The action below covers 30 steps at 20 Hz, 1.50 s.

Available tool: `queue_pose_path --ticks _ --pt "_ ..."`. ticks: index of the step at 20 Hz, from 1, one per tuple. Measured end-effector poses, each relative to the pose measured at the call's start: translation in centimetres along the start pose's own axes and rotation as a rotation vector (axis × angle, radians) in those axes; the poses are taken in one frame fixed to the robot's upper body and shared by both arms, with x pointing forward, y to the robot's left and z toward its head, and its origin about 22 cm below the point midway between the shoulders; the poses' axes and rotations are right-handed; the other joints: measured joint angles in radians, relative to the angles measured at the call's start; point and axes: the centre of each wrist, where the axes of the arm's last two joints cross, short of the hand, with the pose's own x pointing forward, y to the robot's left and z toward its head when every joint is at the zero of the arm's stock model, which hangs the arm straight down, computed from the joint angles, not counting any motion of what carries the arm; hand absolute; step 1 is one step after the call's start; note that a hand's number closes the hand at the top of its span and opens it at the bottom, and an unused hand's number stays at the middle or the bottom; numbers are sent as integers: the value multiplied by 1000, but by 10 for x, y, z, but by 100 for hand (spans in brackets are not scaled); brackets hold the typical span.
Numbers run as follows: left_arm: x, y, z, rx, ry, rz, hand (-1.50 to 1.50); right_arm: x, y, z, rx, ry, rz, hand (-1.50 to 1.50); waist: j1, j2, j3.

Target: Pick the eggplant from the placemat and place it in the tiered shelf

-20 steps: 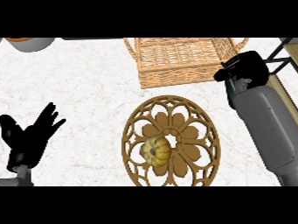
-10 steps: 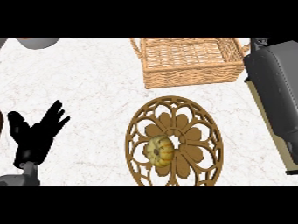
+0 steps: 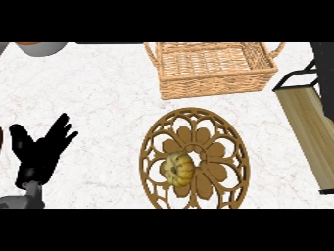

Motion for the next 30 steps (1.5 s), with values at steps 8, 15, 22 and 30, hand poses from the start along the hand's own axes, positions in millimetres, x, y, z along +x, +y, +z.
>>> queue_pose_path --ticks 8,15,22,30 --pt "-1 -1 2 0 -10 2 0 15 -55 -27 -138 81 -11 150 -3 2 2" --pt "-3 2 2 10 -8 4 0 0 -80 -57 -135 147 8 150 -8 3 5" --pt "-6 1 2 10 -21 8 0 -32 -78 -81 -69 192 62 150 -8 4 6" --pt "-2 2 -1 -8 -17 4 0 -71 -72 -101 -66 241 115 150 1 9 6"
